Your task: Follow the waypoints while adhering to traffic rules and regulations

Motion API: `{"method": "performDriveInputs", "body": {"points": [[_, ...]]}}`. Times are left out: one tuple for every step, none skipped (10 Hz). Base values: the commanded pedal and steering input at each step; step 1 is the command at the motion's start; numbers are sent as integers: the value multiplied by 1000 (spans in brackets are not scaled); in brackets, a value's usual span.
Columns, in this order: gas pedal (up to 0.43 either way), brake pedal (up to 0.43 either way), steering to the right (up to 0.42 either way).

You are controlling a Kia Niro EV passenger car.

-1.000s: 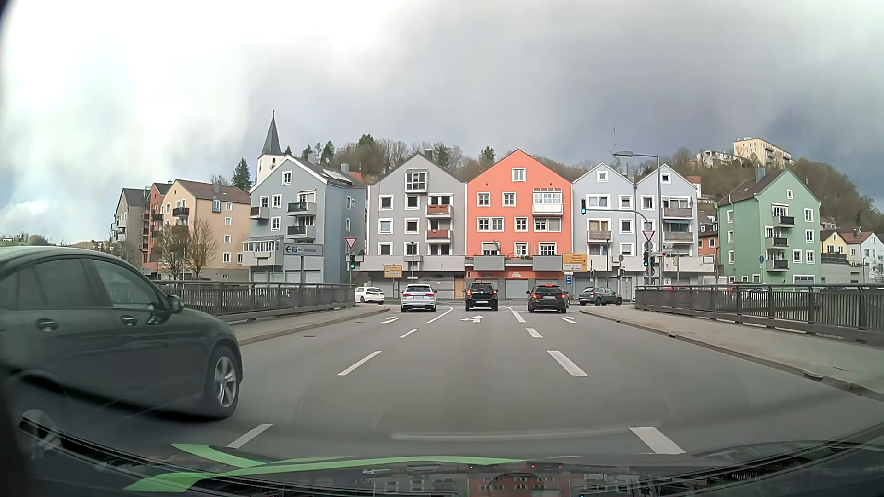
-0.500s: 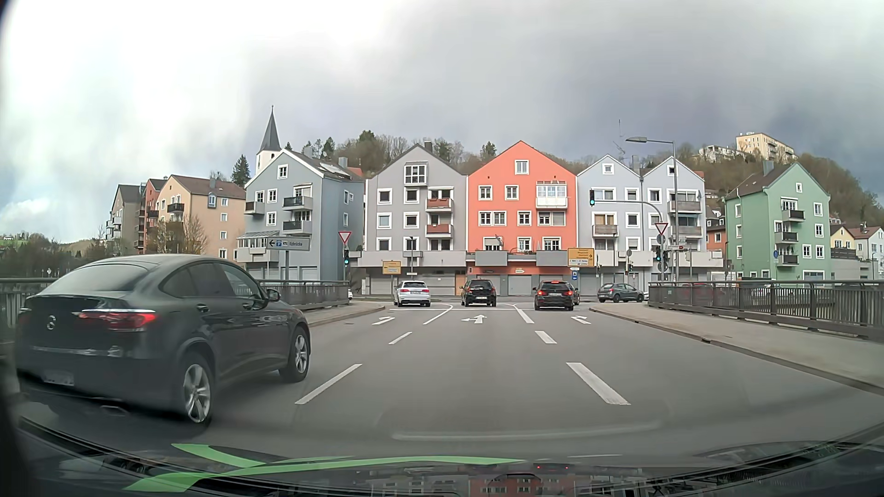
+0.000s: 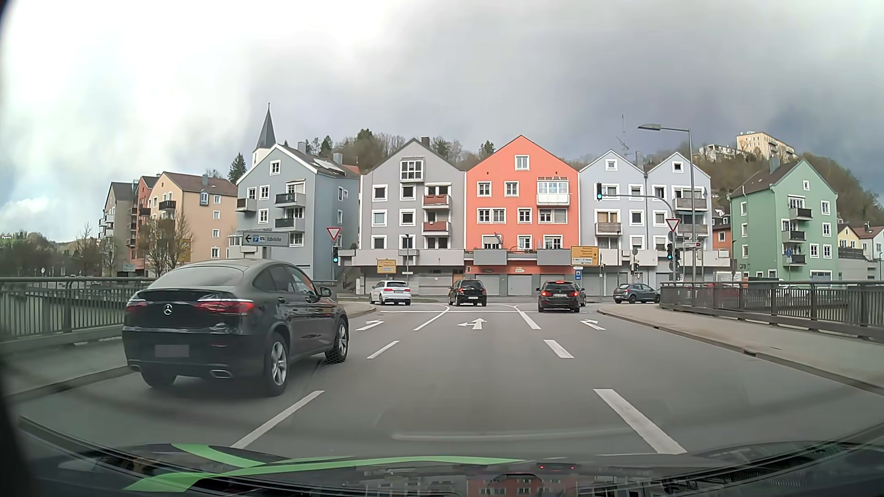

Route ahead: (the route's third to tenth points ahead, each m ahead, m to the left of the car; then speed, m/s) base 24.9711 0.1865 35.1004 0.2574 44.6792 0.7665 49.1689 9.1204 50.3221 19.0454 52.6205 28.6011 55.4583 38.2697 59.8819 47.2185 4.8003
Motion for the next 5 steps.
{"method": "performDriveInputs", "body": {"points": [[130,0,9],[130,18,9],[130,37,9],[130,37,9],[130,30,9]]}}
